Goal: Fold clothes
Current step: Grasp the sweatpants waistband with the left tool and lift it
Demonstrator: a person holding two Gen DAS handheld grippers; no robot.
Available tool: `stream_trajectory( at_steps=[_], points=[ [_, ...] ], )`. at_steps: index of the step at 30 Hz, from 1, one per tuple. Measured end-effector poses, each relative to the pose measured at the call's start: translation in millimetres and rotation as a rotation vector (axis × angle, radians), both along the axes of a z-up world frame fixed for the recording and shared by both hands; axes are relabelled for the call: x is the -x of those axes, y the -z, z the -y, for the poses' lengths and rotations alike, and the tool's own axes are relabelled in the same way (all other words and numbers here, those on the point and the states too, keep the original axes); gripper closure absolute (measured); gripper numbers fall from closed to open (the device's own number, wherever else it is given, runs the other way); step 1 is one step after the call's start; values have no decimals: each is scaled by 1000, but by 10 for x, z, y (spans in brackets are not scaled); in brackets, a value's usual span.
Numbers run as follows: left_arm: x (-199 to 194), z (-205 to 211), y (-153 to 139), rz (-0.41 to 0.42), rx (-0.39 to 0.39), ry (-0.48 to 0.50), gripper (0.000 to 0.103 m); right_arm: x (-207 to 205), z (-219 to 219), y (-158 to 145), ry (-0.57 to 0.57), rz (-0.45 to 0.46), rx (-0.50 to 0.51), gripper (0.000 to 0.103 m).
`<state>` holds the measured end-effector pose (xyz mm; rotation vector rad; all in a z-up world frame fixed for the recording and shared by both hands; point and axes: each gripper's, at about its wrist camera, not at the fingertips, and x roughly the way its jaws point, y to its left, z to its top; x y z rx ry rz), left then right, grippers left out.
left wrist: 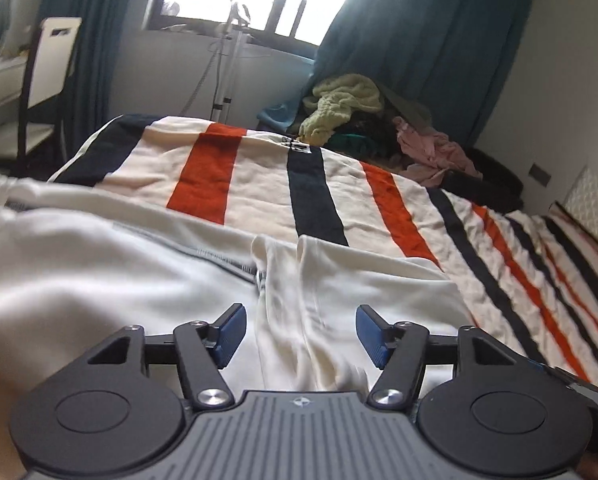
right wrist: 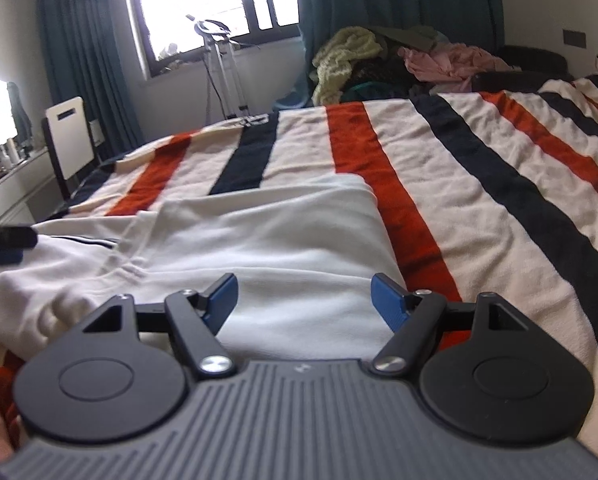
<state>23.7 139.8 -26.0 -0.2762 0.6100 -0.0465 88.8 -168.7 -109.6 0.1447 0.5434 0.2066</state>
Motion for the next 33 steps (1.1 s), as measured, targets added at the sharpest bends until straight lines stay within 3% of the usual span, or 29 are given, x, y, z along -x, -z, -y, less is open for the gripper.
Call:
stream_trajectory(
  at_steps=[2,7,12,15,22,26,29,33],
  points=[
    [140,21,-19,11,-13,-12,28,30,-3,-18,-3,7,3,27],
    [425,243,-6,21,-162,-34,19,51,40,-41,9,10,-14,27],
    [469,269,33,-2,-184,-53,6,49,63,-46,10,6,-28,27],
    [421,184,46,-23,-155,-86,5,53,64,-52,6,8,-34,27],
    [347,-374,26,-91,44,-284,5,36,85,-54,6,2,-50,27],
    [359,-1006,117,-190,310,-487,5,12,95,-49,6,-8,-68,27],
    [383,-1431,291,-267,460,-620,10,11,112,-50,2,-13,-89,27],
    [285,-1688,456,-325,488,-657,13,-1,125,-31,-6,-31,-115,27]
  ],
)
